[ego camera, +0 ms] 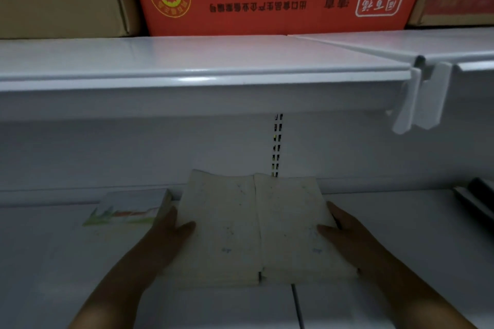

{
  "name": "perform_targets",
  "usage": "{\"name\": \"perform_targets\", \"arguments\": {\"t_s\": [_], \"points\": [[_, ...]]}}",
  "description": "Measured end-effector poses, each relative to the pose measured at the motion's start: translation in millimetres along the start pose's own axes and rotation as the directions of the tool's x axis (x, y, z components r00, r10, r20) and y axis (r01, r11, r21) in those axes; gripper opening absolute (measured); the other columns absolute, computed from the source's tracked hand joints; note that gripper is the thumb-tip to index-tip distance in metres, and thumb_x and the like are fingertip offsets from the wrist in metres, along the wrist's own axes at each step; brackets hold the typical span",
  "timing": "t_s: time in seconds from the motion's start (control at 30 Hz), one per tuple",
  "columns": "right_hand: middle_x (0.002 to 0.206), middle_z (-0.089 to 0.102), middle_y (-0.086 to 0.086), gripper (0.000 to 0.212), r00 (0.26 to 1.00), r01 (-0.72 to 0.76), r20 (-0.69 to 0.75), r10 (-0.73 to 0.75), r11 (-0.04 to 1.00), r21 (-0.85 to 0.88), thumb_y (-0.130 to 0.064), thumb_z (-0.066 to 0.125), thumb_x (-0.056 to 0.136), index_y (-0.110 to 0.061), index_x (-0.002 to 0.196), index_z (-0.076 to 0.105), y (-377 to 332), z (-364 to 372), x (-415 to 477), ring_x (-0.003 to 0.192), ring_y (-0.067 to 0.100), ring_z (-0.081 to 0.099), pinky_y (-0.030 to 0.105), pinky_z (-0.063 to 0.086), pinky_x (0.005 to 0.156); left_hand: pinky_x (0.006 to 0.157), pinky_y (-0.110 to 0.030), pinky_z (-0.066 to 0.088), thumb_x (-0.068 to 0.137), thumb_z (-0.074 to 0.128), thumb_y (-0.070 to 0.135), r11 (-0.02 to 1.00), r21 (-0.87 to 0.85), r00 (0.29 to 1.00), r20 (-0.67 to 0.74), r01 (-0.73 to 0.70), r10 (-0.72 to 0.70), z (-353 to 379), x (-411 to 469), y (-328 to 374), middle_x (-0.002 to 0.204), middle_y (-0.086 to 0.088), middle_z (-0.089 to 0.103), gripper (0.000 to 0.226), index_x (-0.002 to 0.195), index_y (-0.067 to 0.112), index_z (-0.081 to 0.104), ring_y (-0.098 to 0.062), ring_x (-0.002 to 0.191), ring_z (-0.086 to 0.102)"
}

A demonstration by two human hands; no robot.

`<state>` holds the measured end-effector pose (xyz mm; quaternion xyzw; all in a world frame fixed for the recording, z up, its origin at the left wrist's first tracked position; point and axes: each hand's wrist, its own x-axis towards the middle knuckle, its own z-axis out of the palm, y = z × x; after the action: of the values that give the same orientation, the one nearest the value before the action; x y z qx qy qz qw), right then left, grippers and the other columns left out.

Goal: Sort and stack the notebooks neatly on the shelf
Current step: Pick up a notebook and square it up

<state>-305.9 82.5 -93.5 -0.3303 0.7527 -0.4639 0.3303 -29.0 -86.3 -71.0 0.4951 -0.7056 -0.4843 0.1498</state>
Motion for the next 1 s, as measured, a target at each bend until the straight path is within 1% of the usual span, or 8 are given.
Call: {"name": "perform_targets", "arguments": {"t_s": [0.2, 0.3, 0.5, 0.6, 0.7, 0.77, 0.87, 1.0], "points": [[0.145, -0.033, -0.016, 0.117, 0.922, 0.379, 0.354, -0.159, 0.571, -0.729, -0.084, 0.048, 0.055, -0.042, 0.139, -0.022, -28.7, 8.4, -33.8, 0.137, 0.009, -0.031, 0.038, -0.009, 0.119, 0.110, -0.032, 0.034, 0.032, 0.076, 0.073, 0.706, 0.682, 0.947, 0.318, -0.191, -0.050, -16.1, -24.3, 14.6, 0.148, 0.004, -0.038, 0.140, 0.115, 0.056, -0.036, -0.019, 0.143, 0.021], [0.147, -0.034, -0.013, 0.114, 0.866, 0.495, 0.479, -0.143, 0.379, -0.782, -0.073, 0.059, 0.065, -0.044, 0.141, -0.019, -27.3, 32.0, -34.7, 0.137, 0.014, -0.033, 0.047, -0.012, 0.116, 0.105, -0.032, 0.039, 0.055, 0.080, 0.053, 0.646, 0.741, 0.978, 0.202, -0.184, 0.047, -5.7, -22.2, 9.8, 0.153, -0.004, -0.028, 0.132, 0.117, 0.050, -0.036, -0.024, 0.136, 0.036], [0.151, -0.026, -0.015, 0.104, 0.879, 0.477, 0.429, -0.208, 0.393, -0.786, -0.061, 0.060, 0.074, -0.045, 0.142, -0.017, -16.0, 36.9, -22.3, 0.142, 0.015, -0.024, 0.046, -0.012, 0.117, 0.110, -0.032, 0.032, 0.055, 0.081, 0.051, 0.715, 0.680, 0.987, 0.109, -0.163, 0.121, -2.2, -25.0, 6.6, 0.159, -0.002, 0.003, 0.130, 0.118, 0.054, -0.033, -0.023, 0.139, 0.030], [0.144, -0.029, -0.020, 0.110, 0.882, 0.472, 0.431, -0.193, 0.377, -0.797, -0.074, 0.057, 0.065, -0.048, 0.138, -0.020, -13.0, 33.0, -23.5, 0.140, 0.012, -0.026, 0.047, -0.012, 0.117, 0.109, -0.031, 0.033, 0.042, 0.083, 0.060, 0.841, 0.510, 0.981, 0.151, -0.179, 0.118, -8.3, -29.3, 4.0, 0.155, 0.014, 0.002, 0.136, 0.116, 0.060, -0.031, -0.014, 0.138, 0.029], [0.152, -0.008, -0.019, 0.115, 0.950, 0.304, 0.240, -0.198, 0.748, -0.590, -0.094, 0.040, 0.046, -0.047, 0.140, -0.007, -22.2, 12.4, -29.5, 0.143, 0.007, -0.011, 0.031, -0.004, 0.117, 0.097, -0.019, 0.038, 0.065, 0.069, 0.057, 0.989, 0.036, 0.983, 0.120, -0.143, 0.138, -13.6, -36.3, 2.0, 0.137, 0.024, 0.028, 0.102, 0.129, 0.059, -0.010, -0.001, 0.117, 0.043], [0.151, 0.024, -0.010, 0.092, 0.991, 0.110, -0.054, -0.126, 0.966, -0.232, -0.075, 0.051, 0.069, -0.035, 0.145, 0.020, -18.1, -2.8, -25.9, 0.141, 0.010, 0.020, 0.028, 0.018, 0.115, 0.102, -0.024, 0.036, 0.081, 0.058, 0.053, 0.959, -0.280, 0.997, 0.058, -0.034, 0.053, -10.4, -31.7, -5.2, 0.131, 0.020, 0.043, 0.077, 0.145, 0.038, 0.018, -0.004, 0.112, 0.049], [0.131, 0.058, 0.005, 0.026, 1.000, -0.013, 0.005, 0.012, 0.984, 0.179, -0.026, 0.055, 0.092, -0.026, 0.118, 0.060, -3.9, -9.6, -15.0, 0.114, 0.021, 0.057, 0.038, 0.042, 0.099, 0.099, -0.038, 0.044, 0.086, 0.054, 0.046, 0.791, -0.595, 0.990, 0.102, 0.141, -0.099, 1.5, -21.9, -10.6, 0.109, -0.004, 0.071, 0.046, 0.119, 0.015, 0.060, -0.020, 0.100, 0.064], [0.093, 0.071, -0.012, 0.034, 0.999, 0.015, -0.042, -0.007, 0.980, 0.200, -0.003, 0.052, 0.089, -0.035, 0.097, 0.063, 1.5, -1.1, -12.3, 0.086, 0.015, 0.066, 0.032, 0.051, 0.075, 0.082, -0.037, 0.049, 0.093, 0.048, 0.030, 0.703, -0.695, 0.986, 0.065, 0.153, -0.151, 9.6, -17.3, -6.5, 0.072, -0.003, 0.075, 0.026, 0.091, 0.012, 0.066, -0.021, 0.078, 0.067]]}}
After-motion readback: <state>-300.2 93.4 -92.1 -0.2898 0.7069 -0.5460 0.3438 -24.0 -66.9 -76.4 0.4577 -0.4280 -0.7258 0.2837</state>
